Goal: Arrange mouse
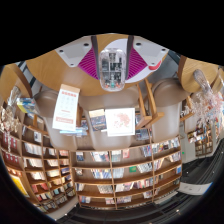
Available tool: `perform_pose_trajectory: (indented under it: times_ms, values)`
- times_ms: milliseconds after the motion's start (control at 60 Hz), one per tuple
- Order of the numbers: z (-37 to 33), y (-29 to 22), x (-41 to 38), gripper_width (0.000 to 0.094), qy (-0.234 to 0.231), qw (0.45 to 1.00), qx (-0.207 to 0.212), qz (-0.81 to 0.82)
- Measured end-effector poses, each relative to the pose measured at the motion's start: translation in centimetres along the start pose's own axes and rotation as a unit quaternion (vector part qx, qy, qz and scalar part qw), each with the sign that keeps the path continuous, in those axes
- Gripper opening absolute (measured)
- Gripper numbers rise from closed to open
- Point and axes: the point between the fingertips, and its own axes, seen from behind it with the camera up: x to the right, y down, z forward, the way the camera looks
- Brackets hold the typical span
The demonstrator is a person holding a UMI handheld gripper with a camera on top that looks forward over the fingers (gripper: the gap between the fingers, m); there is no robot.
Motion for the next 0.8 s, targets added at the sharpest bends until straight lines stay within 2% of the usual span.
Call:
perform_pose_trajectory:
  times_ms: [100, 250, 317, 350, 383, 483, 517, 567, 617, 717, 800]
  values:
    - [5.6, 3.1, -3.3, 0.0408, -0.021, 0.998, -0.050, 0.024]
    - [10.7, 8.3, -3.5, 0.0422, 0.014, 0.996, -0.084, -0.020]
    - [11.4, 10.1, -4.0, 0.0435, 0.019, 0.995, -0.091, -0.026]
    - [11.5, 9.6, -4.0, 0.0436, 0.023, 0.996, -0.077, -0.027]
    - [11.7, 9.6, -3.5, 0.0448, 0.027, 0.996, -0.080, -0.029]
    - [11.7, 9.7, -3.8, 0.0524, 0.022, 0.996, -0.083, -0.028]
    - [11.5, 9.8, -4.2, 0.0635, 0.014, 0.996, -0.086, -0.030]
    - [10.7, 9.8, -4.1, 0.0861, 0.015, 0.995, -0.091, -0.036]
    - [9.2, 9.7, -3.8, 0.0836, 0.021, 0.995, -0.089, -0.043]
    - [4.6, 8.6, -3.2, 0.0852, 0.020, 0.996, -0.078, -0.045]
    - [-2.0, 8.3, -2.7, 0.0849, 0.014, 0.997, -0.068, -0.044]
